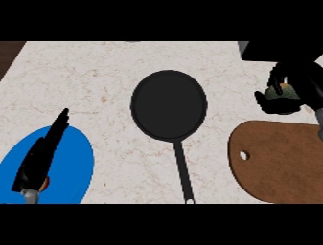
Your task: Pick the squash from the cutting board and place it in the pan
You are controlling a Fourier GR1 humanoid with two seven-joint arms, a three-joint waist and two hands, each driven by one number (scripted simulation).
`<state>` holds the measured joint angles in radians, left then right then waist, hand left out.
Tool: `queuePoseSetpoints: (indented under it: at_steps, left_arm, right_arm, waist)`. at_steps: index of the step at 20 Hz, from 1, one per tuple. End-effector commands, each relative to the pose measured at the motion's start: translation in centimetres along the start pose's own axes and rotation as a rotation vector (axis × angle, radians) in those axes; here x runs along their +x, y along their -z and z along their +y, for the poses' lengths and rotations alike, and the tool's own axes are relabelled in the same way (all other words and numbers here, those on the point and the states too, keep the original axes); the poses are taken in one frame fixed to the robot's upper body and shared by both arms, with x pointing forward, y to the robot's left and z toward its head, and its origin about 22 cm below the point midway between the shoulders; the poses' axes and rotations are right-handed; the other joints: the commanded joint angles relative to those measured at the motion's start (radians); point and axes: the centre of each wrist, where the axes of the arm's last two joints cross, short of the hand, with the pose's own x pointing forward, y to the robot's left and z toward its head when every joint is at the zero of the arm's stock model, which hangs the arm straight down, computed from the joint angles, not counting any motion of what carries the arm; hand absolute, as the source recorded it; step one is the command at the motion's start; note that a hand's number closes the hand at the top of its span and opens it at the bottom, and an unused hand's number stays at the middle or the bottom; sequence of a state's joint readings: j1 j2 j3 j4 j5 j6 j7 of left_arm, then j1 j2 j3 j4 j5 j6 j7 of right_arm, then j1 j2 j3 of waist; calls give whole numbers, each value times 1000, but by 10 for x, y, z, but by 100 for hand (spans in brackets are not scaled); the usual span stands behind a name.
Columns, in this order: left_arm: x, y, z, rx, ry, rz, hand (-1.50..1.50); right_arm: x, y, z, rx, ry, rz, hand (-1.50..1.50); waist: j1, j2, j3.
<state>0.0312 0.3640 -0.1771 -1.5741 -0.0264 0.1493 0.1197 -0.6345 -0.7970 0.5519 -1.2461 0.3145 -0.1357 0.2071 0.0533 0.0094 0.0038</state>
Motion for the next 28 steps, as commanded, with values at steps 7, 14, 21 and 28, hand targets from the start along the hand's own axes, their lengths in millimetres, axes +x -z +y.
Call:
queuePoseSetpoints:
  at_steps: [7, 14, 21, 28]
  left_arm:
    - [-1, -4, -2, 3, -2, 6, 0]
    - [-2, -7, 9, 26, 0, 16, 0]
    - [16, 5, 8, -2, 12, -10, 0]
    - [13, 17, -7, -29, 5, -21, 0]
  right_arm:
    - [58, 64, -2, -141, 117, -342, 150]
    - [141, 93, 25, -3, 246, -380, 150]
    - [191, 104, 87, 94, 281, -354, 150]
    - [203, 100, 116, 214, 133, -358, 150]
  waist:
    - [-16, -1, -3]
    - [-21, -4, -4]
    - [11, 11, -3]
    - [31, 18, -4]
